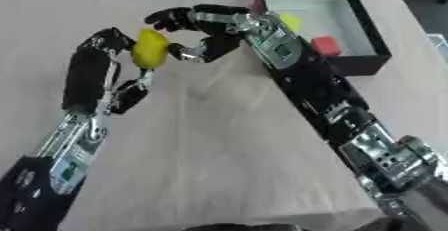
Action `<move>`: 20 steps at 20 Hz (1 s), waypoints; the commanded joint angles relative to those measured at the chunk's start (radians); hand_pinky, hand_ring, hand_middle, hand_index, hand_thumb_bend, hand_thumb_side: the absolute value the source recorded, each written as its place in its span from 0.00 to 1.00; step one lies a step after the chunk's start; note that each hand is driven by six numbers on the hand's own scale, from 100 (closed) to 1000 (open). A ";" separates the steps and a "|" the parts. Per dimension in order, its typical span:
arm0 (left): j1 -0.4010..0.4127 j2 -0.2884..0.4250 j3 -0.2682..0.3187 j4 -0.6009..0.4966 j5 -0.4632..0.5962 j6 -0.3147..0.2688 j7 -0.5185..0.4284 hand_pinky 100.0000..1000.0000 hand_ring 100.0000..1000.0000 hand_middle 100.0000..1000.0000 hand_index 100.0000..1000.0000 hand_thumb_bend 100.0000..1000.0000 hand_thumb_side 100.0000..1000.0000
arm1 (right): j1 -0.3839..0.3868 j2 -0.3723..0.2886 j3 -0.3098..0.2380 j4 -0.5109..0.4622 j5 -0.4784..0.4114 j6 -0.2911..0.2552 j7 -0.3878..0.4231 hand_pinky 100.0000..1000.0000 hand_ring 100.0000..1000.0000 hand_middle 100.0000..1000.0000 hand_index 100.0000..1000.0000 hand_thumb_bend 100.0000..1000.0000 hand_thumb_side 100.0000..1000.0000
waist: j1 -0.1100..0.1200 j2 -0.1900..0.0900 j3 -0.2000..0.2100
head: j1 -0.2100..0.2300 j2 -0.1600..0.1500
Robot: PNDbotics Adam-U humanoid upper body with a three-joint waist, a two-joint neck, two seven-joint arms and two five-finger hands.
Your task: Pick up the objects with one hand, pass them to the other hand, and then place them into the box on the other side of the table.
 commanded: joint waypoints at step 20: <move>-0.034 -0.028 0.000 -0.023 -0.061 -0.006 0.013 0.56 0.53 0.43 0.40 0.00 0.00 | -0.015 0.001 0.023 -0.010 -0.001 -0.171 0.180 1.00 1.00 1.00 1.00 0.00 0.47 | -0.005 -0.014 -0.001 | -0.006 0.008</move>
